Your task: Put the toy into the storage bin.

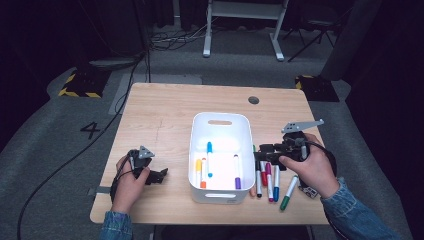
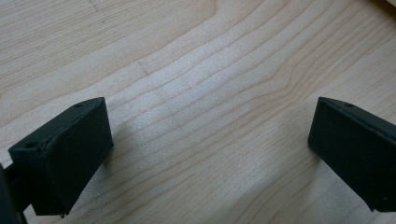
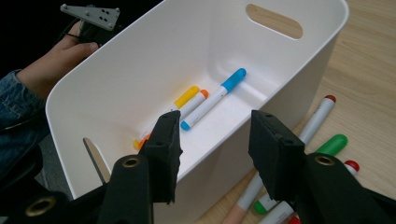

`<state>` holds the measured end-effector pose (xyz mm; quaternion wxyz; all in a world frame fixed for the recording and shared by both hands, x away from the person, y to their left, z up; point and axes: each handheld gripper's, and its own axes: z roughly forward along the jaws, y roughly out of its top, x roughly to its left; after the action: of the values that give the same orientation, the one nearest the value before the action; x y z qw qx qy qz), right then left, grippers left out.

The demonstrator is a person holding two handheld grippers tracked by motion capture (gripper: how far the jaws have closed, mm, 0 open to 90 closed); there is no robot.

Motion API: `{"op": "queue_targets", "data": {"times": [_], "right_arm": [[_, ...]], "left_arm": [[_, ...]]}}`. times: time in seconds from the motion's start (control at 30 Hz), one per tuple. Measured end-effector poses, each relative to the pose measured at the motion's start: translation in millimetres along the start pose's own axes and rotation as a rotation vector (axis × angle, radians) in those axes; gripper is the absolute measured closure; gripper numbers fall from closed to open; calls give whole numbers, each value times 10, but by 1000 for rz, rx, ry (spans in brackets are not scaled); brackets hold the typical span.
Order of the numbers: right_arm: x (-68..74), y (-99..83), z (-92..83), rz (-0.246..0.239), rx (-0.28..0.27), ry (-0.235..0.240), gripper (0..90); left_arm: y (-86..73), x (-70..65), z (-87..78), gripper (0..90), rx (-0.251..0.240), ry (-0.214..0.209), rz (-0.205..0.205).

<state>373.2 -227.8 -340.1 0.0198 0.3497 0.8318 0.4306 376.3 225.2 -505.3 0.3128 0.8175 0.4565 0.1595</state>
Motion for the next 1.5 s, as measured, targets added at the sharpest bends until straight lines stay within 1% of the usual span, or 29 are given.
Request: {"op": "queue_targets", "data": {"times": [0.03, 0.1, 0.13, 0.23, 0.33, 0.4, 0.57, 0.7, 0.83, 0.9, 0.93, 1.0, 1.03, 1.1, 1.17, 1.2, 1.3, 1.37, 1.4, 1.43, 1.5], "right_arm": [[0, 0, 0, 0, 0, 0, 541], [-17, -5, -17, 4, -1, -5, 541], [-53, -18, -52, 9, -4, -17, 541], [-105, -41, -103, 27, -10, -30, 541], [-156, -70, -148, 46, -18, -50, 543], [-194, -94, -171, 60, -17, -63, 543], [-295, -176, -185, 84, 14, -96, 544], [-397, -274, -146, 95, 47, -128, 543], [-499, -390, -84, 120, 90, -152, 542], [-552, -453, -51, 126, 117, -183, 538], [-574, -486, -33, 137, 132, -195, 538], [-627, -555, 6, 153, 157, -208, 543], [-647, -586, 26, 162, 174, -212, 544], [-681, -645, 70, 179, 190, -211, 544], [-706, -698, 110, 189, 205, -213, 545], [-718, -722, 128, 192, 214, -212, 545], [-744, -790, 171, 201, 233, -220, 546], [-765, -848, 198, 214, 257, -226, 544], [-768, -866, 210, 232, 268, -227, 544], [-782, -900, 229, 243, 292, -234, 548], [-797, -941, 251, 254, 308, -235, 551]], "left_arm": [[-1, -1, 1, 0, 1, -3, -1], [1, 1, -2, 0, 0, 4, 2], [0, 1, -1, 0, 0, 3, 1], [-1, -3, 1, 0, 1, -5, -3], [0, 0, -1, 0, 0, 3, 1], [0, -1, 0, 0, 0, -2, -1], [-1, -2, 1, 0, 1, -4, -2], [-1, -2, 1, 0, 0, -3, -1], [0, 1, -1, 0, -1, 4, 1], [-1, -2, 1, 0, 1, -3, -2], [0, 0, -1, 0, 0, 3, 1], [0, -1, 0, 0, 0, -1, -1], [0, 0, 0, 0, 0, 2, 1], [-1, -2, 1, 0, 1, -3, -2], [-1, -3, 1, 0, 0, -3, -3], [0, 0, -1, 0, -1, 4, 0], [-1, -2, 1, 0, 1, -3, -2], [-1, -2, 1, 0, 1, -4, -2], [0, -2, 0, 0, -1, 0, -1], [-1, -3, 1, 0, 1, -5, -2], [0, -1, 0, 0, 0, 0, 0]]}}
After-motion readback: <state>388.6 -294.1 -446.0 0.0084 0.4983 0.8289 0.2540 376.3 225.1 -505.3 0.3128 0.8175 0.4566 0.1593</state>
